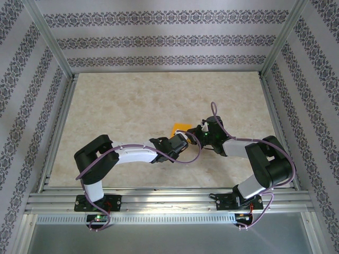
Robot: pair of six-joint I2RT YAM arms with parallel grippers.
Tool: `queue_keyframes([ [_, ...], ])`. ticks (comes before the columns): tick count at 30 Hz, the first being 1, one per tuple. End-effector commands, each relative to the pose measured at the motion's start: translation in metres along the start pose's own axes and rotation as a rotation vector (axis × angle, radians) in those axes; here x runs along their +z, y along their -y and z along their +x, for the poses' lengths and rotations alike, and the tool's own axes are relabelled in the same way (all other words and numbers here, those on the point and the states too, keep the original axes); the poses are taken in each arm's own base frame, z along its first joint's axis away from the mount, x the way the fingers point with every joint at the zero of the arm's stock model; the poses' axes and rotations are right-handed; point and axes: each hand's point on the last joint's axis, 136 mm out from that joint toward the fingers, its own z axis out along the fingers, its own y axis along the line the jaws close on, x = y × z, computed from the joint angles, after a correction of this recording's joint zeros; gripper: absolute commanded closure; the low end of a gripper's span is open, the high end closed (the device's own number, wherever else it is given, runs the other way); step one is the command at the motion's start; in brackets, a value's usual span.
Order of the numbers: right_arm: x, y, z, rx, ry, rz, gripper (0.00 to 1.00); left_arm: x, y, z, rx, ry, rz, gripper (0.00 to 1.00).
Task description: Fold a paper plane with a square sheet of paper (pick it up from the middle)
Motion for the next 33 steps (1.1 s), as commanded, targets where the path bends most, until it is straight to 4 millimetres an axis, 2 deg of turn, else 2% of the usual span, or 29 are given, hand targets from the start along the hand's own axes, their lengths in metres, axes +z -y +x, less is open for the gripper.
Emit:
queue_keyframes([
  [1,0.000,0.002,0.000,0.001,-0.005,-0.007,1.00,0.002,0.000,0.011,0.027,-0.027,-0.022,0.88],
  [4,-0.001,0.003,0.001,0.000,-0.004,-0.006,0.98,0.002,0.000,0.010,0.025,-0.026,-0.019,0.93],
  [8,-0.005,0.001,-0.001,-0.039,0.003,0.005,0.84,0.002,0.003,0.008,0.010,-0.024,0.004,0.97],
  [11,-0.014,0.002,-0.005,-0.076,0.020,0.029,0.75,0.002,0.003,0.008,-0.044,-0.024,0.039,0.98],
  [16,-0.047,0.003,-0.017,-0.200,0.098,0.140,0.55,0.002,0.003,0.007,-0.214,-0.029,0.172,0.98],
  [18,-0.065,-0.004,-0.022,-0.299,0.154,0.181,0.50,0.002,0.006,0.006,-0.282,-0.019,0.255,0.98],
  [23,-0.099,-0.011,-0.032,-0.359,0.274,0.169,0.33,0.002,0.009,0.001,-0.400,-0.006,0.404,0.97],
  [25,-0.107,-0.012,-0.033,-0.370,0.297,0.152,0.31,0.002,0.011,0.000,-0.419,-0.008,0.456,0.97],
  [27,-0.111,-0.014,-0.032,-0.382,0.301,0.142,0.02,0.002,0.013,-0.001,-0.437,-0.016,0.491,0.97],
  [30,-0.113,-0.027,-0.027,-0.434,0.285,0.089,0.02,0.002,0.016,-0.001,-0.461,-0.030,0.545,0.97],
  [33,-0.117,-0.032,-0.030,-0.425,0.307,0.066,0.02,0.003,0.018,-0.002,-0.491,-0.040,0.587,0.97],
])
